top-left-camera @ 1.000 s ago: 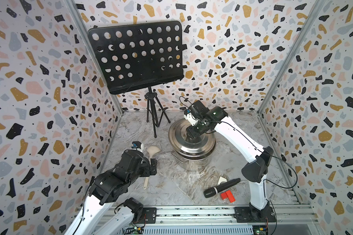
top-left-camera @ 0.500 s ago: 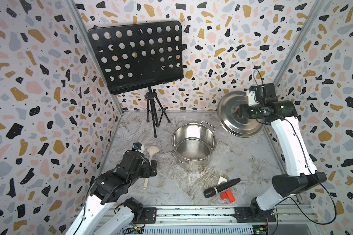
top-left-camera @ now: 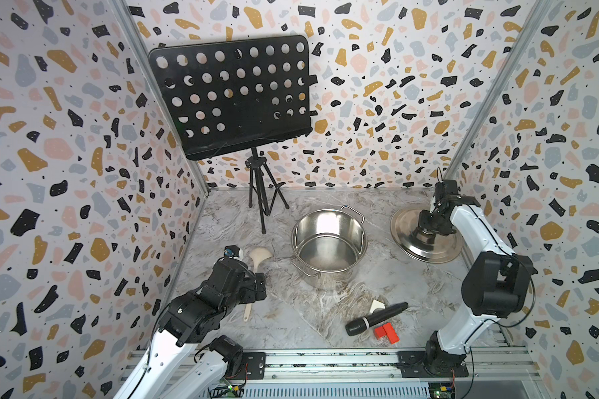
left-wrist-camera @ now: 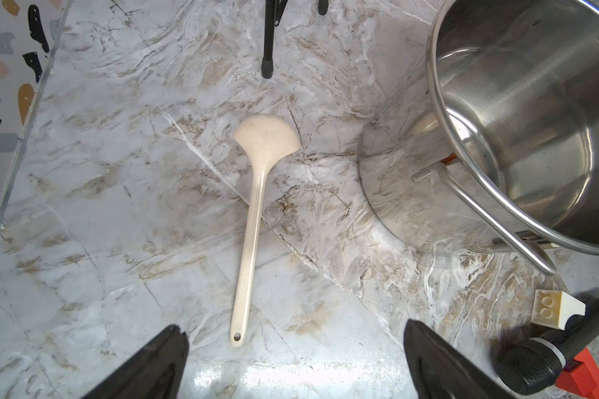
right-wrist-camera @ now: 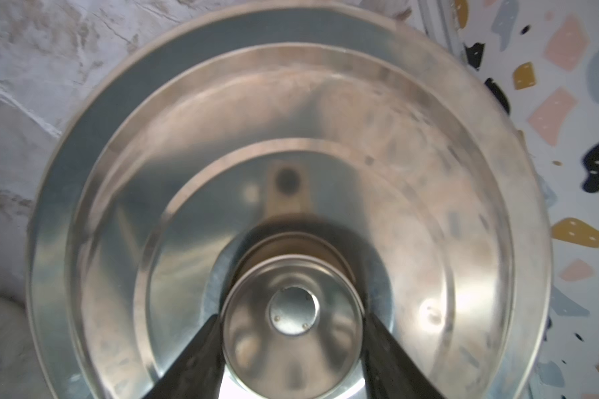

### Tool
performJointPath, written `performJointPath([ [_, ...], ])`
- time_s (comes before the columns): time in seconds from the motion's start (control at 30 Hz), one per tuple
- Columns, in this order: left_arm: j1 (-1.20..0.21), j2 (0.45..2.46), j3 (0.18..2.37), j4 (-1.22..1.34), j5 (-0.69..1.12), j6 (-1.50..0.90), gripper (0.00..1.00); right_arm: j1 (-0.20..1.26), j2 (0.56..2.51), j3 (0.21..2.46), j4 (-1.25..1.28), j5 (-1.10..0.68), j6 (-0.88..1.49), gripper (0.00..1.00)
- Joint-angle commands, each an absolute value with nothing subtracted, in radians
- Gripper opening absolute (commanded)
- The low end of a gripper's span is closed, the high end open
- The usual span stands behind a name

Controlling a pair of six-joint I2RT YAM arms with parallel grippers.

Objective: Stir the soup with a spoon
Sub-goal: Place the lid at the center of the board.

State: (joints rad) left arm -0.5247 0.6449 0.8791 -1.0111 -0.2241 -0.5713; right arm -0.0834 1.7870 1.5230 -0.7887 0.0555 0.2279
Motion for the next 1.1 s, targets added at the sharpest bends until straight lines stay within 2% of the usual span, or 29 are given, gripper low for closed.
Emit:
performJointPath([
  [0.0, -0.528, 0.619, 0.842, -0.935, -0.259, -0.631, 1.0, -0.09, 1.808, 1.535, -0.682, 0.039, 0.23, 0.23],
  [0.2, -0.529, 0.631, 0.815, -0.913, -0.318, -0.65, 1.0, -0.091, 1.917, 1.546, -0.636, 0.012, 0.252, 0.24],
  [0.7, -0.523, 0.771, 0.809, -0.871, -0.292, -0.632, 0.99, -0.091, 2.04, 1.54, -0.621, -0.01, 0.265, 0.33],
  [0.83, -0.487, 0.849, 0.811, -0.859, -0.221, -0.618, 0.99, -0.091, 2.05, 1.528, -0.621, -0.021, 0.269, 0.44],
  [1.07, -0.427, 1.024, 0.871, -0.899, -0.139, -0.539, 0.99, -0.091, 2.009, 1.545, -0.64, -0.02, 0.271, 0.73],
])
